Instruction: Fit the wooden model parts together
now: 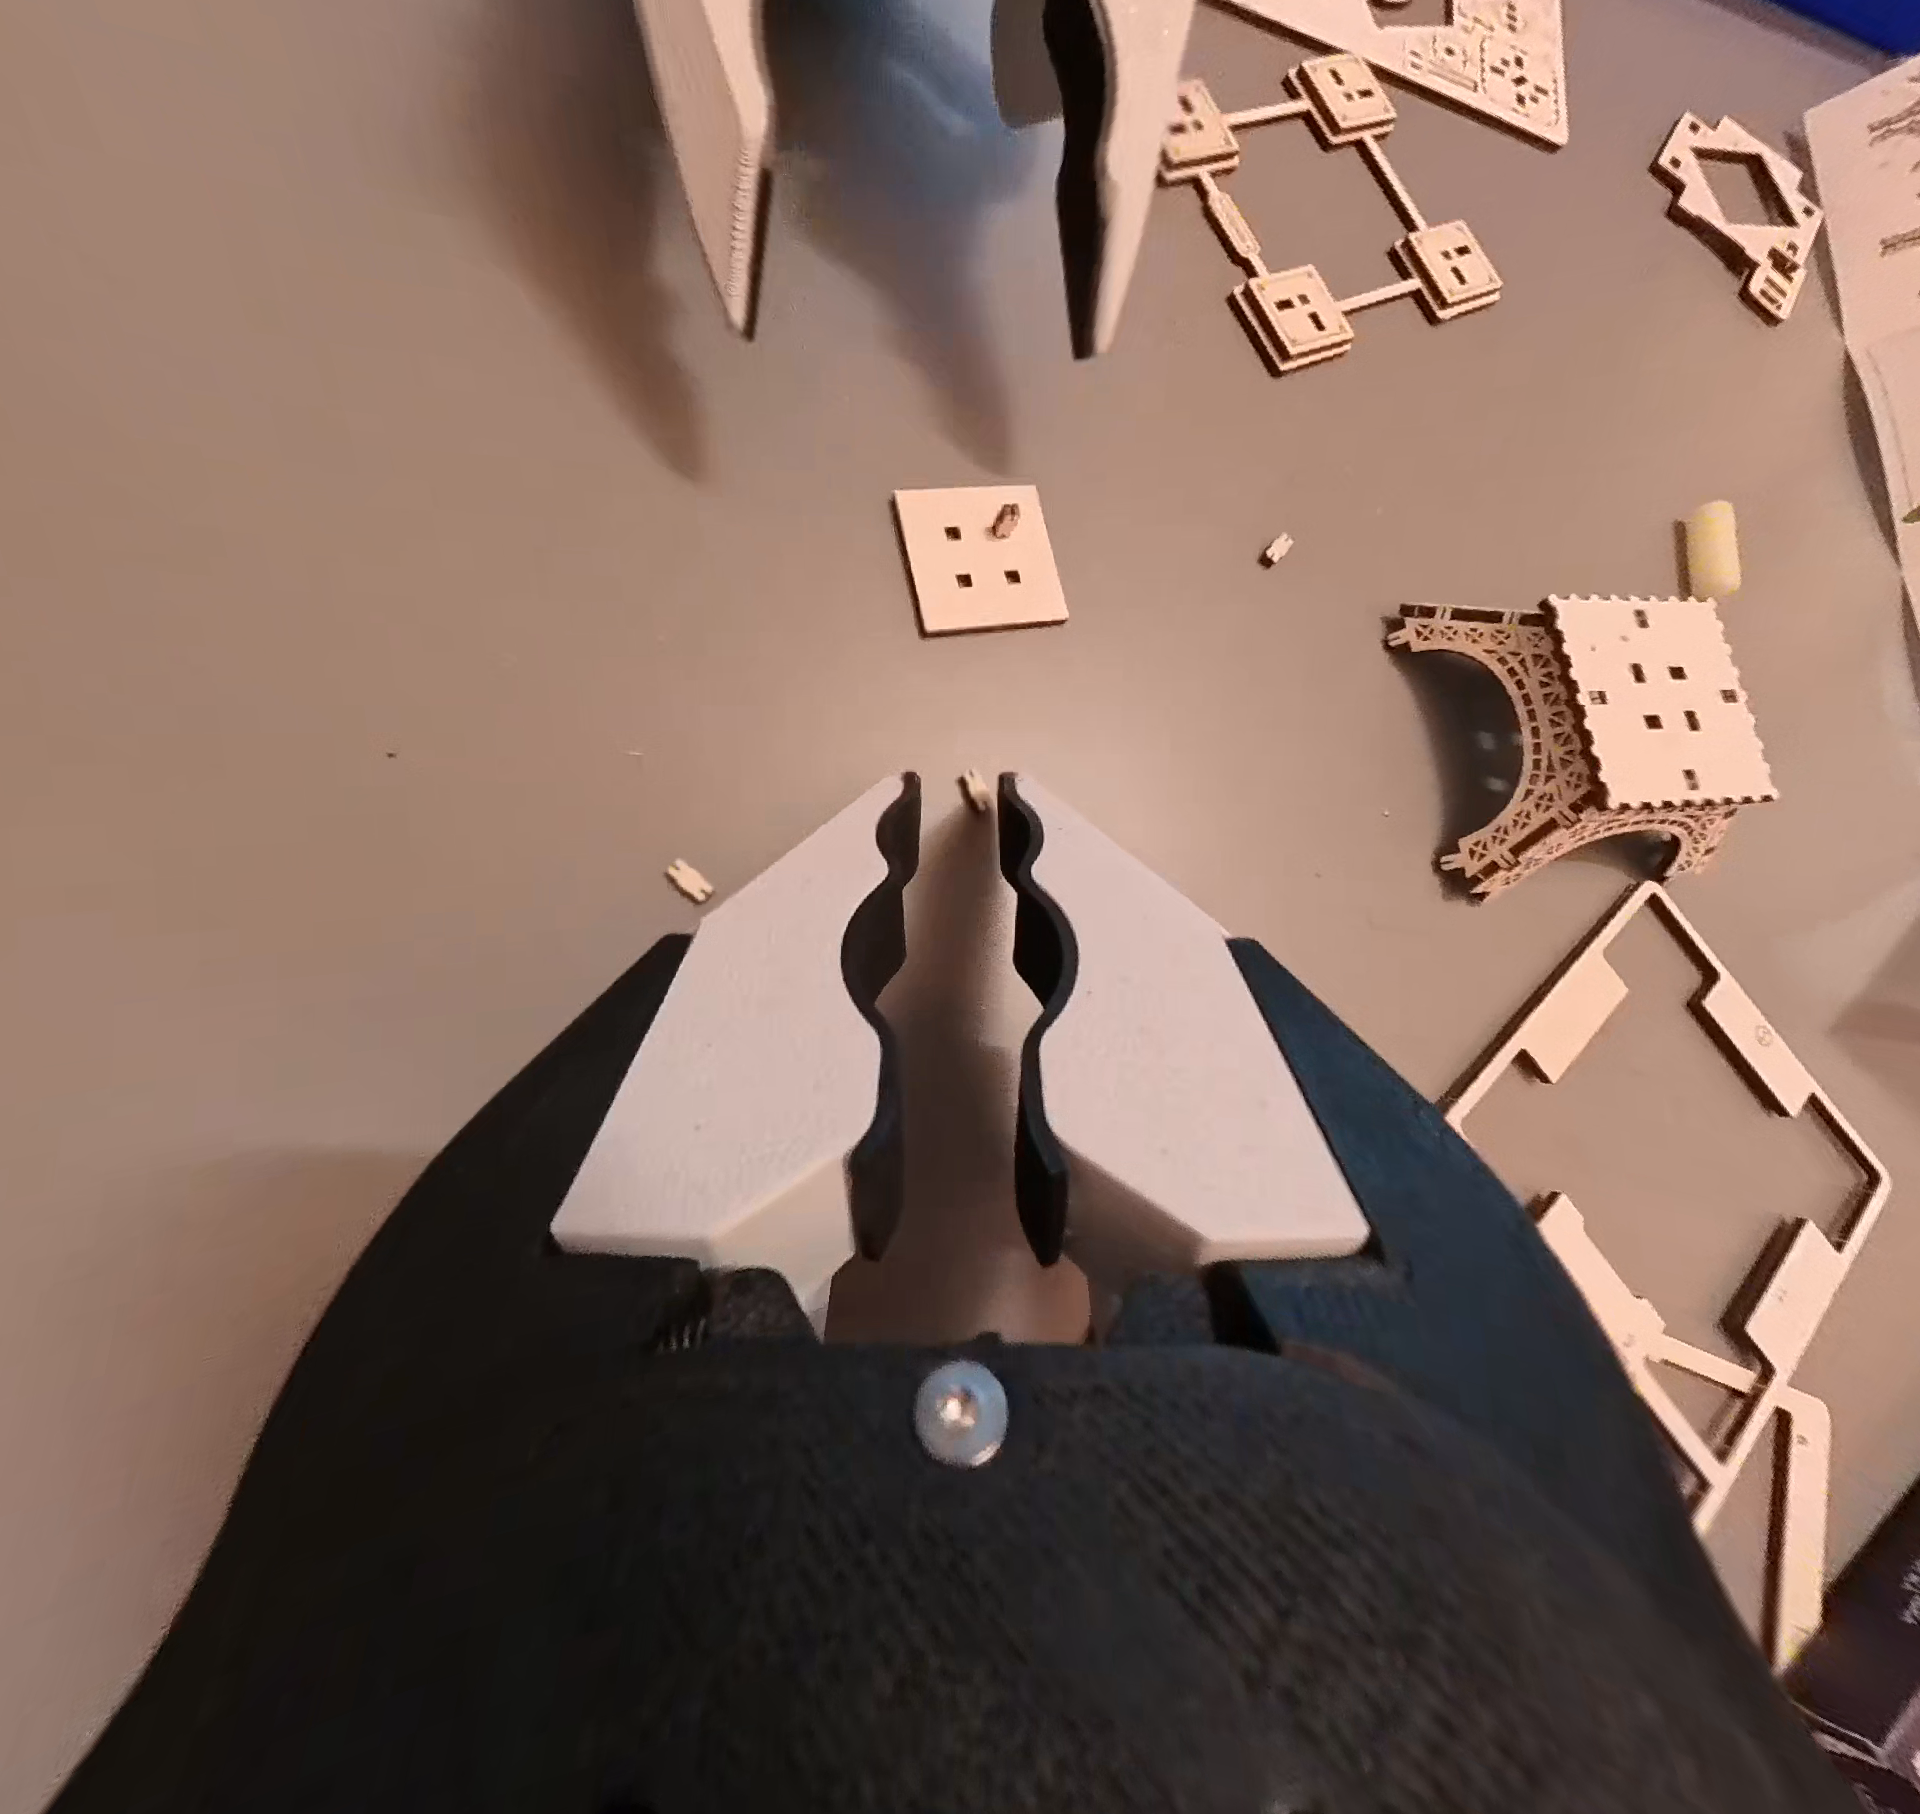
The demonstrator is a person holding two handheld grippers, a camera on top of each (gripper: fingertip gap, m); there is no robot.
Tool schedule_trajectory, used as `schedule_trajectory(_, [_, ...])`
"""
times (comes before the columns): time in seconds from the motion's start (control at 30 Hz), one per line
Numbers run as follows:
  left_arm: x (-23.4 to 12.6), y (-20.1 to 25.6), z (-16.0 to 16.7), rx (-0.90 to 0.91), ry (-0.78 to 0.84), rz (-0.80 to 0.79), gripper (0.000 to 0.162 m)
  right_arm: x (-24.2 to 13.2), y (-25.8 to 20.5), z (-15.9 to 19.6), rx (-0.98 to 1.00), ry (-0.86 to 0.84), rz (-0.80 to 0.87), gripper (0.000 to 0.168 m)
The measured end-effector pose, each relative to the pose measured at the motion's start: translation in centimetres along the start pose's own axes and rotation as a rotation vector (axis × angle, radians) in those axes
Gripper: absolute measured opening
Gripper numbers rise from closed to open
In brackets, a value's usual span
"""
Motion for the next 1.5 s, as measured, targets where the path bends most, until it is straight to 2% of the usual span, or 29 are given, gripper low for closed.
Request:
schedule_trajectory(0.17, [0.0,0.3,0.4,0.033,-0.023,-0.010,0.057,0.3,0.3,0.0,0.000,-0.002,-0.024,0.010])
schedule_trajectory(0.4, [-0.3,0.5,-0.3,0.003,0.033,0.010,0.052,0.5,0.6,0.1,0.010,-0.005,-0.062,0.002])
schedule_trajectory(0.57, [-0.2,0.8,-0.9,0.001,0.075,-0.038,0.040,0.4,1.1,0.4,0.013,0.010,0.037,0.001])
schedule_trajectory(0.63, [-0.2,1.0,-1.5,0.002,0.104,-0.066,0.032,-0.1,1.4,-0.1,0.030,0.073,0.080,0.001])
schedule_trajectory(0.77, [0.0,1.4,-2.8,0.055,0.146,-0.119,0.015,-1.5,1.2,-2.0,0.065,0.302,0.090,0.001])
schedule_trajectory(0.9, [0.1,0.9,-3.5,0.036,0.168,-0.159,0.000,-2.4,1.5,-3.1,0.036,0.406,0.202,0.001])
schedule_trajectory(1.0, [-0.4,0.6,-4.1,0.001,0.202,-0.170,0.000,-2.1,1.1,-3.7,0.007,0.425,0.212,0.001])
schedule_trajectory(1.17, [-0.7,0.5,-3.6,-0.022,0.171,-0.167,0.012,-2.4,1.2,-4.6,-0.029,0.456,0.315,0.001])
schedule_trajectory(1.27, [-0.7,0.1,-3.4,-0.161,0.188,-0.144,0.010,-2.6,1.1,-5.3,-0.117,0.446,0.442,0.001])
schedule_trajectory(1.37, [-1.3,0.0,-3.9,-0.301,0.269,-0.051,0.008,-2.1,0.9,-5.7,-0.221,0.372,0.556,0.001])
schedule_trajectory(1.5, [-1.6,-0.4,-3.9,-0.373,0.277,-0.046,0.008,-1.3,0.7,-5.9,-0.300,0.312,0.620,0.001])
Point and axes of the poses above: each gripper's, where its closed fingertips meet, x out along the fingers, z out of its underside, y = z × x across the jaws, the point moved 5 cm from there along -x, back along the fingers, and after that the axes turned 9 degrees about -y, right-handed, at the moved point
